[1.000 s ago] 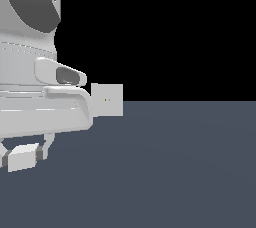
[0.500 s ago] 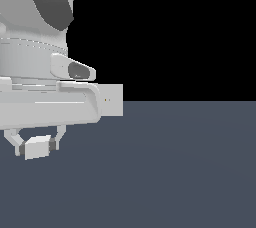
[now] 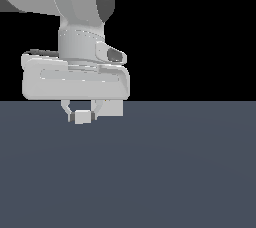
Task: Plug the charger into the wall socket.
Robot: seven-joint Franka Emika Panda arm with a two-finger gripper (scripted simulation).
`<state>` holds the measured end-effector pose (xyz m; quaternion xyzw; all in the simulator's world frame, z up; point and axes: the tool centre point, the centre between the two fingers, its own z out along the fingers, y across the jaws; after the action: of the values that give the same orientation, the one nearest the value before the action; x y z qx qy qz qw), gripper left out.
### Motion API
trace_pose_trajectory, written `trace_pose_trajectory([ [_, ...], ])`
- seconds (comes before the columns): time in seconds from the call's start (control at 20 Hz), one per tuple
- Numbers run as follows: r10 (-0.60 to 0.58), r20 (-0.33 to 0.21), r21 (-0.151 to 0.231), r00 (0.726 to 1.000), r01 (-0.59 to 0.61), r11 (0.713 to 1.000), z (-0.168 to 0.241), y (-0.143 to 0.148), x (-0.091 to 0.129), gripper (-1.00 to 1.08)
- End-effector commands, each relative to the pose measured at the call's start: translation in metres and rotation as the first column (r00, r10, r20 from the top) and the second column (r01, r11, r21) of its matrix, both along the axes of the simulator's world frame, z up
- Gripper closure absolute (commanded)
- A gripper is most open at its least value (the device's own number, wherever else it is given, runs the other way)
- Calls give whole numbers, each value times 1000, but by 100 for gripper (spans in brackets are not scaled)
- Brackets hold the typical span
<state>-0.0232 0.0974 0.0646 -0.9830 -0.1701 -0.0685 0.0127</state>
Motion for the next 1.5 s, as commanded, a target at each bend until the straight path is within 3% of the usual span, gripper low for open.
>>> trace_pose_trajectory([
  [0.0,-32,0,0,999,32,999,12,-16,16,108],
  [0.5,-98,0,-1,995,98,995,36,-50,49,108],
  [1.1,-100,0,-2,995,100,995,35,-50,51,108],
  [1.45,-100,0,-2,995,100,995,35,-47,66,108],
])
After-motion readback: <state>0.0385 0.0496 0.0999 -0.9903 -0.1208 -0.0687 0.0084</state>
